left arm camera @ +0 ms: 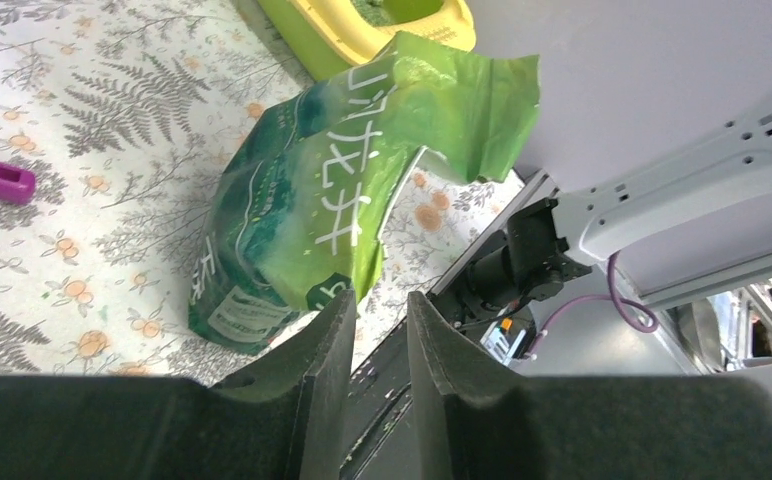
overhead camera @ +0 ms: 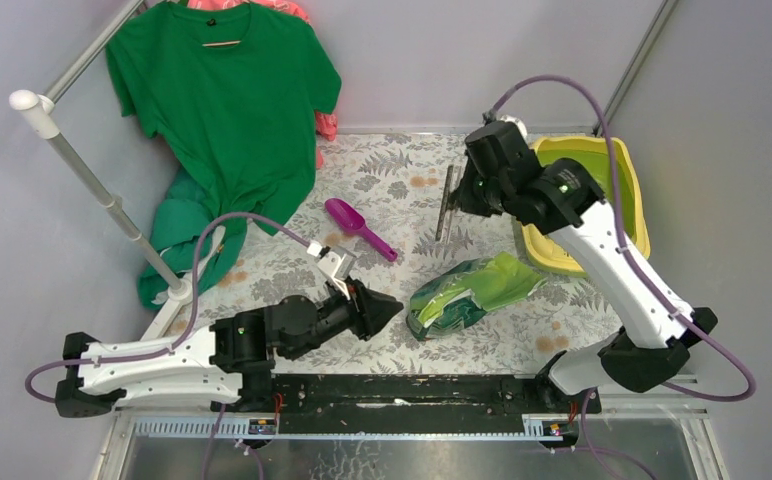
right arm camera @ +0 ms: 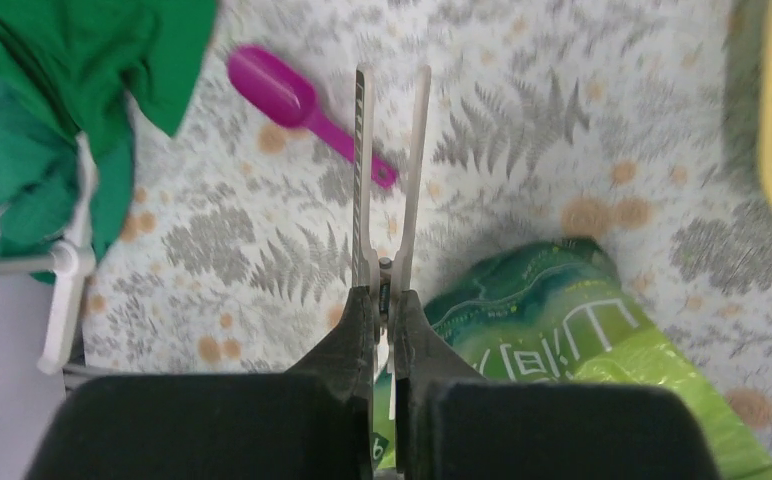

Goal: Fill the litter box with clean litter
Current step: Clamp the cat litter bag at the center of the board.

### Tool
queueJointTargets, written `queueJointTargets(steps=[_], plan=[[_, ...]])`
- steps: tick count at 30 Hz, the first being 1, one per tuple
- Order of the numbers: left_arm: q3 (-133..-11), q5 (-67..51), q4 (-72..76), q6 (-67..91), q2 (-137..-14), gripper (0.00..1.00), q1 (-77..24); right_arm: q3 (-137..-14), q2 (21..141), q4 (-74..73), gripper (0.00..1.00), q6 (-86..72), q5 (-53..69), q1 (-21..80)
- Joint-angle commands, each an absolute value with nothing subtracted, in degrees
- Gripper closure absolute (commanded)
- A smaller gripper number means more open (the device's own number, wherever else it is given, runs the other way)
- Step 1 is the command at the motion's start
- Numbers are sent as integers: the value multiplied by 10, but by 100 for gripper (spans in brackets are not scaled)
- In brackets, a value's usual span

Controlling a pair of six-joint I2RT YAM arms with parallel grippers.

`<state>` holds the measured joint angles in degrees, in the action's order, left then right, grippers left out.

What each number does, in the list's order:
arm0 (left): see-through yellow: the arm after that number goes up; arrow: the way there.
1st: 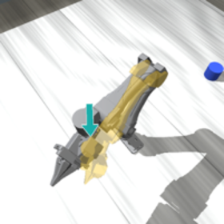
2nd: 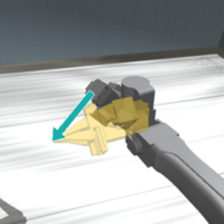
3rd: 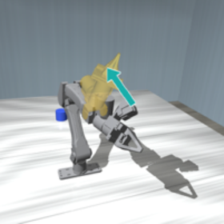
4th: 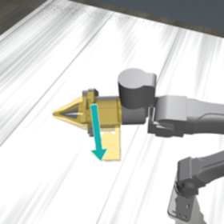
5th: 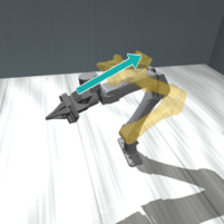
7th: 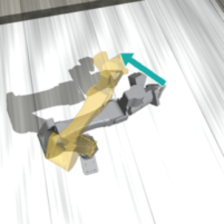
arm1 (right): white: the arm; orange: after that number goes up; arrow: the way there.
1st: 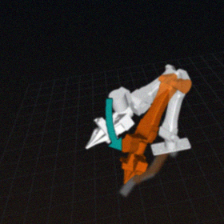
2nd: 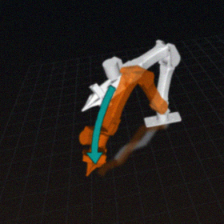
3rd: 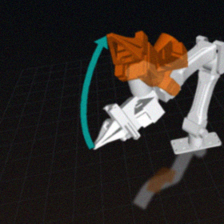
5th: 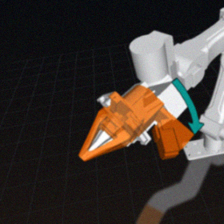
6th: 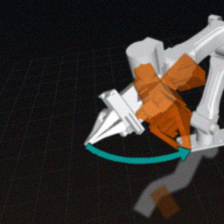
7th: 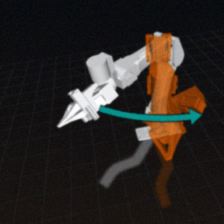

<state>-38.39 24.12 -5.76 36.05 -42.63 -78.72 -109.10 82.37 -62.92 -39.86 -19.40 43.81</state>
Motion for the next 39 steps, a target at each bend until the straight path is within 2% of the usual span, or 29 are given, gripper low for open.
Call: queueJointTargets(steps=[1,7,14,19,32,39], plan=[[-389,266,-102,343,-442,67,-790,-1015,772,-557,100,-419,-48,413],[-380,280,-89,343,-489,67,-790,-1022,774,-678,100,-479,-76,414],[-366,348,-122,340,-454,66,-787,-886,673,-646,100,-590,-94,413],[-365,352,-130,335,-460,67,-783,-797,634,-615,100,-652,-90,413],[-347,347,-112,309,-461,66,-765,-740,598,-640,100,-755,-131,416],[-332,281,-62,285,-494,67,-712,-813,627,-678,100,-771,-186,485]])
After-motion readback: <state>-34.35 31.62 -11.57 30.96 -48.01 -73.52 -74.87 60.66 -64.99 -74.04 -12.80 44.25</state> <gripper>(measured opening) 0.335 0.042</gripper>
